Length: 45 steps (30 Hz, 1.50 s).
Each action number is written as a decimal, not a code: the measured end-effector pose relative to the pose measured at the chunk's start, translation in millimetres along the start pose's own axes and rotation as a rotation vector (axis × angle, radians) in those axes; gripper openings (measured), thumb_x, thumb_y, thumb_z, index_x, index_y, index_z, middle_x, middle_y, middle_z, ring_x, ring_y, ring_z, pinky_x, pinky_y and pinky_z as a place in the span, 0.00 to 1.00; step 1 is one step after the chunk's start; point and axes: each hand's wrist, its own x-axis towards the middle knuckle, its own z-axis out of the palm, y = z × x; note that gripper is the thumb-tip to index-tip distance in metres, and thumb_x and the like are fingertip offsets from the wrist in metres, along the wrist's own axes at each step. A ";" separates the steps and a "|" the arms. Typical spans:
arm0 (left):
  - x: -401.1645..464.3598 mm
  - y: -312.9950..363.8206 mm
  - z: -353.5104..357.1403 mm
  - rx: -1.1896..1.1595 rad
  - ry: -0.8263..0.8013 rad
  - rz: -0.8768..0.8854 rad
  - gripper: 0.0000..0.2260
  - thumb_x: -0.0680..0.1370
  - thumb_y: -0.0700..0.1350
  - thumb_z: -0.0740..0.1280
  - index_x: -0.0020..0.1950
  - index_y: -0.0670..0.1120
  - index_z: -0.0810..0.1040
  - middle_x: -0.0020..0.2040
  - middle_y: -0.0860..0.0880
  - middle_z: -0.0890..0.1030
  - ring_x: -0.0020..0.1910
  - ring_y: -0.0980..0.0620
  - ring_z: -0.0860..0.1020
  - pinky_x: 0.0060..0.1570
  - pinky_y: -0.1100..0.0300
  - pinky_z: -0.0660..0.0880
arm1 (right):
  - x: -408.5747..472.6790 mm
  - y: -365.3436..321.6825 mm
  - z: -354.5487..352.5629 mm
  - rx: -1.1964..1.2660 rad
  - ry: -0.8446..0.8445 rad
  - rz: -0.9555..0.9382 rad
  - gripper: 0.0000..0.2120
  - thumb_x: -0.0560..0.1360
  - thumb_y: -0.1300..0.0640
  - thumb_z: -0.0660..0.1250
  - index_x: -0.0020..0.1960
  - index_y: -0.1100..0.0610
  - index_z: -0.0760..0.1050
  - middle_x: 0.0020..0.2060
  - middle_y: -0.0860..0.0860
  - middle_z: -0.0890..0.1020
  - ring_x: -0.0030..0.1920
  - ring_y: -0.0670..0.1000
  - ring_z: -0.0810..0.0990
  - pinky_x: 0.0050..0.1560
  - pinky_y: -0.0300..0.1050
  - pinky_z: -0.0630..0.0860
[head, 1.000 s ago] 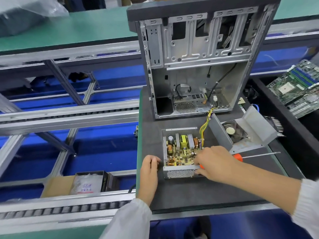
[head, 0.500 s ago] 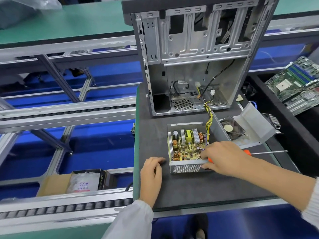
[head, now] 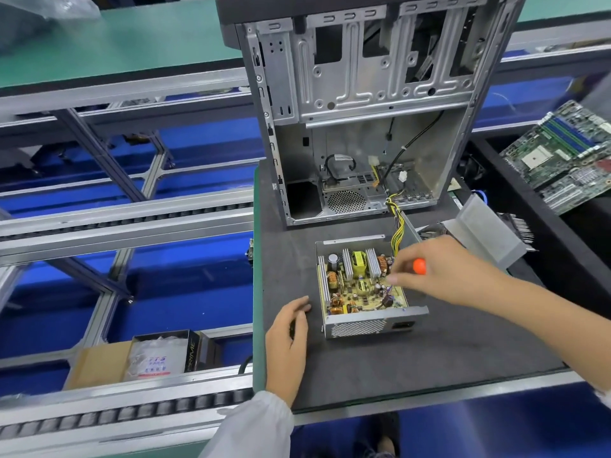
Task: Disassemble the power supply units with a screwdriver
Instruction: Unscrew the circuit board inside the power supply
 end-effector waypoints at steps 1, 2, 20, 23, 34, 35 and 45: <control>0.6 -0.9 0.1 0.050 -0.026 0.026 0.13 0.81 0.38 0.63 0.61 0.51 0.79 0.58 0.59 0.81 0.59 0.62 0.77 0.61 0.62 0.74 | 0.4 1.0 -4.3 0.073 0.042 0.035 0.10 0.71 0.40 0.69 0.38 0.45 0.81 0.32 0.44 0.82 0.34 0.45 0.80 0.38 0.41 0.76; 1.1 -1.7 0.2 0.106 -0.051 0.057 0.14 0.80 0.37 0.65 0.60 0.52 0.80 0.58 0.59 0.80 0.60 0.63 0.76 0.62 0.63 0.73 | 0.7 2.2 -8.0 0.139 0.079 0.066 0.10 0.71 0.41 0.69 0.37 0.45 0.80 0.31 0.45 0.82 0.30 0.46 0.79 0.34 0.40 0.75; 3.8 2.4 2.1 0.318 -0.158 0.263 0.14 0.71 0.33 0.66 0.52 0.49 0.79 0.48 0.57 0.77 0.54 0.62 0.73 0.55 0.71 0.68 | 13.2 21.9 -11.5 0.795 0.373 0.043 0.11 0.76 0.56 0.68 0.35 0.52 0.81 0.24 0.50 0.77 0.22 0.47 0.73 0.26 0.35 0.70; 2.8 4.3 3.3 0.344 -0.135 0.246 0.14 0.70 0.32 0.66 0.50 0.49 0.79 0.46 0.56 0.77 0.52 0.60 0.73 0.53 0.67 0.70 | 14.7 25.8 -8.2 0.857 0.395 0.011 0.10 0.77 0.56 0.68 0.37 0.52 0.81 0.24 0.50 0.77 0.23 0.47 0.73 0.27 0.35 0.71; 1.7 8.0 4.3 0.432 -0.144 0.192 0.16 0.71 0.27 0.66 0.50 0.46 0.78 0.47 0.53 0.76 0.52 0.56 0.73 0.52 0.61 0.71 | 3.3 30.9 -0.2 0.814 0.301 -0.141 0.03 0.72 0.53 0.68 0.40 0.47 0.76 0.32 0.45 0.78 0.32 0.44 0.75 0.34 0.34 0.73; 1.9 7.7 4.6 0.434 -0.138 0.192 0.17 0.71 0.26 0.65 0.49 0.46 0.77 0.47 0.53 0.76 0.52 0.56 0.72 0.52 0.62 0.71 | 1.0 33.2 -0.3 0.786 0.235 -0.163 0.04 0.72 0.55 0.69 0.41 0.47 0.75 0.35 0.46 0.77 0.34 0.44 0.75 0.36 0.33 0.72; 5.2 12.6 -2.2 0.285 -0.102 0.171 0.14 0.76 0.34 0.59 0.51 0.50 0.78 0.51 0.56 0.78 0.55 0.54 0.77 0.55 0.65 0.72 | -5.1 45.0 -0.2 0.660 0.105 -0.147 0.16 0.68 0.40 0.69 0.51 0.46 0.74 0.40 0.42 0.76 0.40 0.45 0.75 0.45 0.39 0.75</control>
